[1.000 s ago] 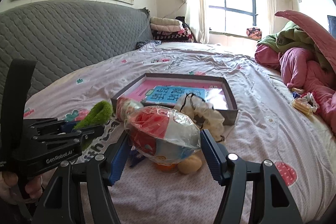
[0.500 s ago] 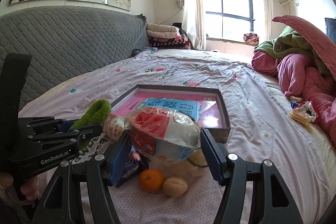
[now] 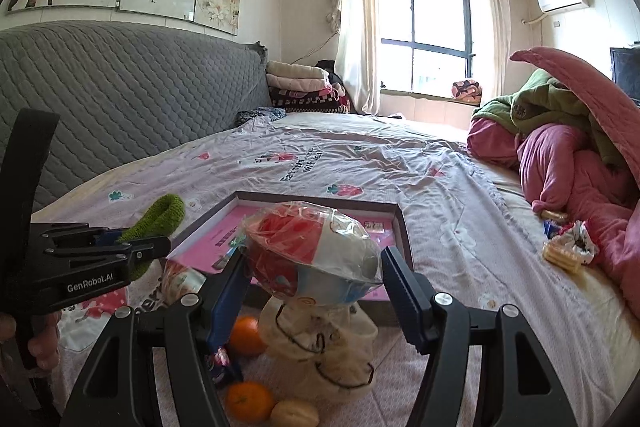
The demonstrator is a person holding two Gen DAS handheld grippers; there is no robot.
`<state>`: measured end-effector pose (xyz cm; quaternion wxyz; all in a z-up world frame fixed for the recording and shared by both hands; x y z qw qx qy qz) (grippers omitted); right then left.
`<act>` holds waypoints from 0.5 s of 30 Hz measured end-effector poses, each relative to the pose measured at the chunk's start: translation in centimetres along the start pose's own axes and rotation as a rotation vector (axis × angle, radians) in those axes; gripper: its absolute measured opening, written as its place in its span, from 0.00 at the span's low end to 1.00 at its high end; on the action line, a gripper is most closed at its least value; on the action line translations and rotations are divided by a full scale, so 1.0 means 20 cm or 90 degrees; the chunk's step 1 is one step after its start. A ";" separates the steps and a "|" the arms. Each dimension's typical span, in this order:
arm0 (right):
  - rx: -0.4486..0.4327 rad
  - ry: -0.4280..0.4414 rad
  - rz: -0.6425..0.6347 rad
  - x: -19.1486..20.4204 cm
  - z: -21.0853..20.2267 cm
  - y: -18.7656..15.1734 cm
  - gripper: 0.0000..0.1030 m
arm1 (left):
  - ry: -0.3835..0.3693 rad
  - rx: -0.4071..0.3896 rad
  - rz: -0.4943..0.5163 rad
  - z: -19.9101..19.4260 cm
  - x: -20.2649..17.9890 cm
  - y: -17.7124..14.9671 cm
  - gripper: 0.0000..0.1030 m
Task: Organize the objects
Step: 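Carry the green ring with the left tool over the grey box while the right tool carries the egg toy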
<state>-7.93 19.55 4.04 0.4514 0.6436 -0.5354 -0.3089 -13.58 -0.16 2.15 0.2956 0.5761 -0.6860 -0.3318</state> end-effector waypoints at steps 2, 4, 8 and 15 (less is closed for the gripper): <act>-0.006 -0.004 -0.005 -0.01 0.02 0.02 0.64 | 0.000 -0.001 -0.006 0.02 0.02 0.02 0.24; -0.011 -0.007 -0.008 -0.02 0.05 0.05 0.64 | -0.003 -0.001 -0.013 0.04 0.05 0.03 0.24; -0.019 -0.019 -0.014 -0.06 0.09 0.10 0.64 | 0.000 -0.003 -0.017 0.08 0.09 0.06 0.24; -0.006 -0.023 -0.008 -0.12 0.20 0.14 0.64 | 0.000 -0.008 -0.023 0.17 0.13 0.09 0.25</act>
Point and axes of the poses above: each gripper's, at about its wrist camera, not at the fingertips, and z roughly the way its jaws point, x to its left, y to its top, the point moved 2 cm from there along z, roughly the way its jaws point, and after that the axes turned 7 degrees about z, right-handed, at the moved point
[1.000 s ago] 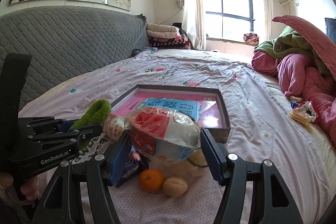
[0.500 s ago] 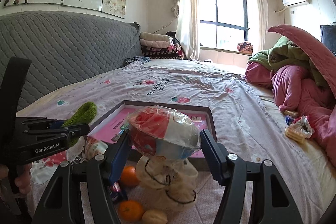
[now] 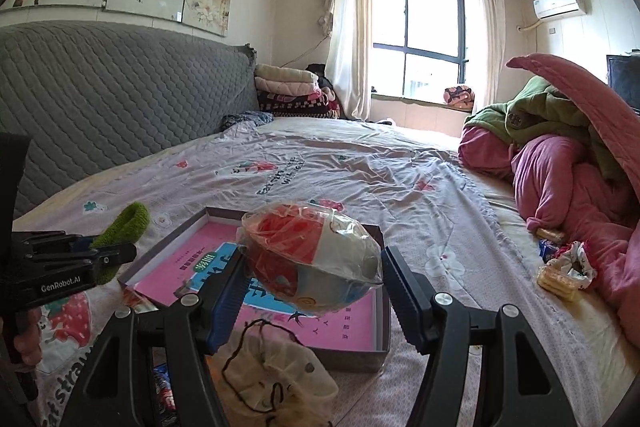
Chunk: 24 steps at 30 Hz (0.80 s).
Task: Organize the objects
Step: 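Carry the green ring with the left tool over the grey box while the right tool carries the egg toy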
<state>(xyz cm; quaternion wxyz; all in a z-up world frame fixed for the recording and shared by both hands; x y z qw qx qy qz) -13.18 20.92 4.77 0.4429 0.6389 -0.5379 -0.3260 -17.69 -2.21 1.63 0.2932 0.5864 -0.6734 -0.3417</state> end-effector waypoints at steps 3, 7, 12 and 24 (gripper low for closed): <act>0.012 -0.003 -0.002 -0.02 0.05 0.00 0.64 | -0.002 0.002 -0.004 0.04 0.02 0.02 0.25; 0.030 -0.005 0.002 -0.05 0.12 -0.01 0.64 | -0.007 0.007 0.002 0.10 0.02 0.03 0.26; 0.042 -0.014 0.006 -0.09 0.19 -0.01 0.64 | -0.027 0.030 -0.011 0.20 0.05 0.03 0.26; 0.110 -0.017 0.009 -0.13 0.38 -0.06 0.64 | -0.028 0.063 -0.027 0.36 0.06 -0.01 0.26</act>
Point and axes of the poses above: each gripper's, at about its wrist camera, not at the fingertips, and z roughly the way its jaws point, x to its left, y to its top, the point moved 2 cm from there along z, roughly the way its jaws point, and after that the axes turned 7 degrees about z, right-handed, at the moved point
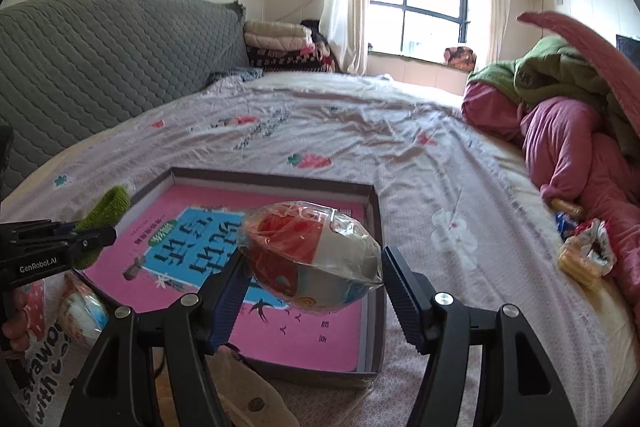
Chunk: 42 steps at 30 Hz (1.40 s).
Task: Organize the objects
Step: 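Carry the green ring with the left tool over the grey box while the right tool carries the egg toy, then open the left tool to drop the ring in the box while the right tool releases the egg toy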
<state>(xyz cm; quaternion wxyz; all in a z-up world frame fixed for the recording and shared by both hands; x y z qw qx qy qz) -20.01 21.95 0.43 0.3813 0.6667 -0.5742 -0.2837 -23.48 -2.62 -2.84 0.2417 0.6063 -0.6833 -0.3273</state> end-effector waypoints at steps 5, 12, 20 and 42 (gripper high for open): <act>0.044 0.012 0.016 -0.01 0.08 -0.05 0.64 | 0.009 0.014 0.010 0.05 -0.01 -0.02 0.26; 0.082 0.023 0.037 -0.03 0.14 -0.11 0.64 | 0.011 0.022 0.019 0.08 -0.02 -0.04 0.26; 0.097 0.024 0.042 -0.03 0.16 -0.13 0.64 | 0.006 0.028 0.024 0.08 -0.03 -0.05 0.26; 0.094 0.024 0.064 -0.06 0.15 -0.11 0.65 | 0.012 0.030 0.016 0.08 -0.03 -0.04 0.42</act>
Point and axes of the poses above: each gripper's, at about its wrist camera, not at the fingertips, and z roughly the way its jaws point, x to its left, y to its top, the point moved 2 cm from there along z, roughly the way its jaws point, and after that the axes turned 7 degrees about z, right-handed, at the moved point
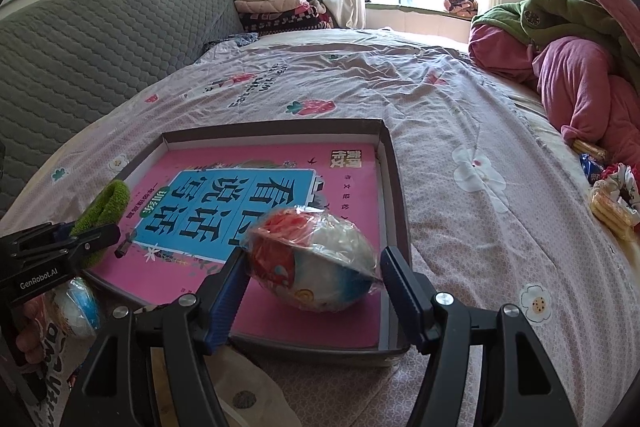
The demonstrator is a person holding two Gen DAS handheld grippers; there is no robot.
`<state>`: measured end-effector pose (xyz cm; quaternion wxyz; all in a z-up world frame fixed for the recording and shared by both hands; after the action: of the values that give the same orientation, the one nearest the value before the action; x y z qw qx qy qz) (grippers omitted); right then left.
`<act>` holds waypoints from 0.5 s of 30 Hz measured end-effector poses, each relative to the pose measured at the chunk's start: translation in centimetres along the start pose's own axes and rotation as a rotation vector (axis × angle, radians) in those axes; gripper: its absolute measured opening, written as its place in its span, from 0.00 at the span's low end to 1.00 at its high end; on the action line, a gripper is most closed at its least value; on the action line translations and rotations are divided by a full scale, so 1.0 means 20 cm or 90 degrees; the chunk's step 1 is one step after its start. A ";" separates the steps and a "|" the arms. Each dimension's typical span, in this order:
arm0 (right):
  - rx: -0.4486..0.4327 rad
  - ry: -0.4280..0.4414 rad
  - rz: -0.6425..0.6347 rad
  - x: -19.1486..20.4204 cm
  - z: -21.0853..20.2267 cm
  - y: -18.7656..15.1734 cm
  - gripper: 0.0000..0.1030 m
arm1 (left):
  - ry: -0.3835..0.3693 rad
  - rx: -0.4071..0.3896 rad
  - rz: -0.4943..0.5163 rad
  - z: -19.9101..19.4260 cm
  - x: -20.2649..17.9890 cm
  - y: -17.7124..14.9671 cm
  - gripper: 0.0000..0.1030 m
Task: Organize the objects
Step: 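Open the left tool to drop the ring in the box while the right tool releases the egg toy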
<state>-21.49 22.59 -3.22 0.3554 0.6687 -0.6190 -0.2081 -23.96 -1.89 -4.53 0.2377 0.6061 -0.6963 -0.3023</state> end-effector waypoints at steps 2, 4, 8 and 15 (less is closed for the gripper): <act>-0.007 -0.001 0.006 -0.01 -0.01 0.01 0.65 | 0.003 -0.006 -0.007 -0.01 0.01 0.00 0.49; -0.016 -0.002 0.010 -0.02 -0.02 0.02 0.65 | 0.008 -0.013 -0.014 -0.02 0.03 0.01 0.50; -0.025 0.002 0.011 -0.02 -0.04 0.03 0.65 | 0.014 -0.013 -0.022 -0.01 0.05 0.01 0.58; -0.035 -0.003 0.006 -0.02 -0.06 0.03 0.65 | 0.012 -0.019 -0.020 -0.02 0.04 0.02 0.62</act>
<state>-21.18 23.17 -2.02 0.3732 0.6555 -0.6169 -0.2247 -24.01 -2.68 -4.01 0.2481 0.6161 -0.6800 -0.3104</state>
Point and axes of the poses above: each gripper's, at about its wrist camera, not at the fingertips, and z roughly the way its jaws point, x to its left, y to its top, the point moved 2 cm from there along z, roughly the way its jaws point, and after that the axes turned 7 degrees about z, right-handed, at the moved point
